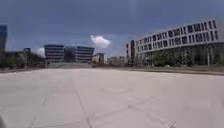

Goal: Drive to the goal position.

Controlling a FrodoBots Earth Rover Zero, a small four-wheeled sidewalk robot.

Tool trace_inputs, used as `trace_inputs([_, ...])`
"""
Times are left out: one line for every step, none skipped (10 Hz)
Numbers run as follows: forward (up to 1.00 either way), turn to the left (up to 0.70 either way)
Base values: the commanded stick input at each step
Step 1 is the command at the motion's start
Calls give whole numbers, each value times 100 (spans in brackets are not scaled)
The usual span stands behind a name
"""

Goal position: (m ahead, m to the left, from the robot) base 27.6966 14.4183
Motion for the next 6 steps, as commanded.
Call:
trace_inputs([85, 0])
trace_inputs([85, 0])
trace_inputs([85, 0])
trace_inputs([85, 0])
trace_inputs([85, 0])
trace_inputs([85, 0])
